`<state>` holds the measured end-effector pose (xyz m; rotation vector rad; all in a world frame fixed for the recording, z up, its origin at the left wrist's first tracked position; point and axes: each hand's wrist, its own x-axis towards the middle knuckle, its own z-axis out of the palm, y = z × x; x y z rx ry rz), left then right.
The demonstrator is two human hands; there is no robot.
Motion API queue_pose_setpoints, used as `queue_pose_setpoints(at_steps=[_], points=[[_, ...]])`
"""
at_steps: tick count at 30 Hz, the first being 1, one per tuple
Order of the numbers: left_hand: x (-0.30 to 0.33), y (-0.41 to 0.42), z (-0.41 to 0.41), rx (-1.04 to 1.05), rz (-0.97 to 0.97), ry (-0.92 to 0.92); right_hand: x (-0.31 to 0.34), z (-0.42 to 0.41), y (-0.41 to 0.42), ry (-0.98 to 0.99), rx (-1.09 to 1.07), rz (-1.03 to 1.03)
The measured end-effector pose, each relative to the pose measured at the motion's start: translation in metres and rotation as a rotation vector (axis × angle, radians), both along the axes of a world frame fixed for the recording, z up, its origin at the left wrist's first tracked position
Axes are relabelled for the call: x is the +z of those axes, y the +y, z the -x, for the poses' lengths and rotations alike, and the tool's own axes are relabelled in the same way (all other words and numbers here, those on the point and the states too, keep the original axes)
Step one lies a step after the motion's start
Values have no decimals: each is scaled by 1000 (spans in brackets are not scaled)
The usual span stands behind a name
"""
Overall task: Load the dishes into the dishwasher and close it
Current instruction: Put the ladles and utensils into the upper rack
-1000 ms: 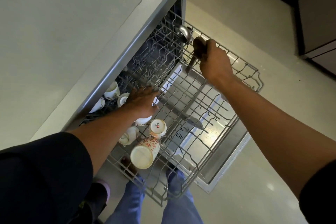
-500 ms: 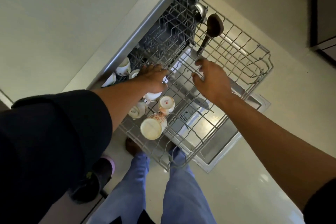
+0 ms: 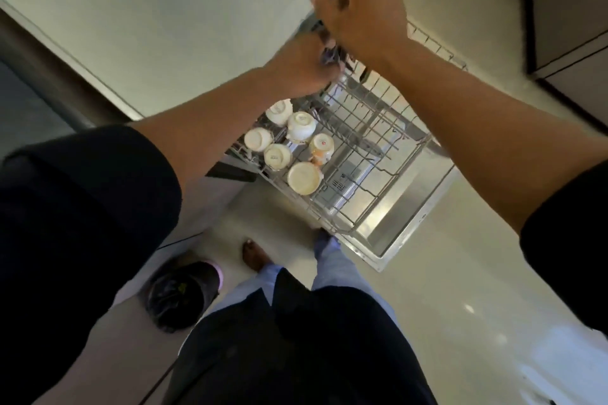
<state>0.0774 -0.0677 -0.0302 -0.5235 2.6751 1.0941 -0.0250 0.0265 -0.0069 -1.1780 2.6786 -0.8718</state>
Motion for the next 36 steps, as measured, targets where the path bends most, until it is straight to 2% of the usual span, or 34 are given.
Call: queue_pose_setpoints(at_steps=[3,7,10,16,24,26,30,36], points=[[37,-21,-43,106,11,75,40,-39,-30,21,73,11],[70,-62,-123,222,189,178,63,-106,-84,-15,168,45],[88,-101,-196,283,335,178,73,-168,-127,-40,262,50],[106,-175,-347,533,504,55,75,-291,-195,-27,583,-132],[98,-220,-509,828,535,-204,51,-422,-228,14,864,-338],[93,-220,-542,856,535,-277,45,-452,-234,24,919,-345],[82,-213,-587,780,568,-416,32,-501,-245,114,991,-382],[65,-207,-608,739,585,-369,19,-538,-265,255,972,-343]])
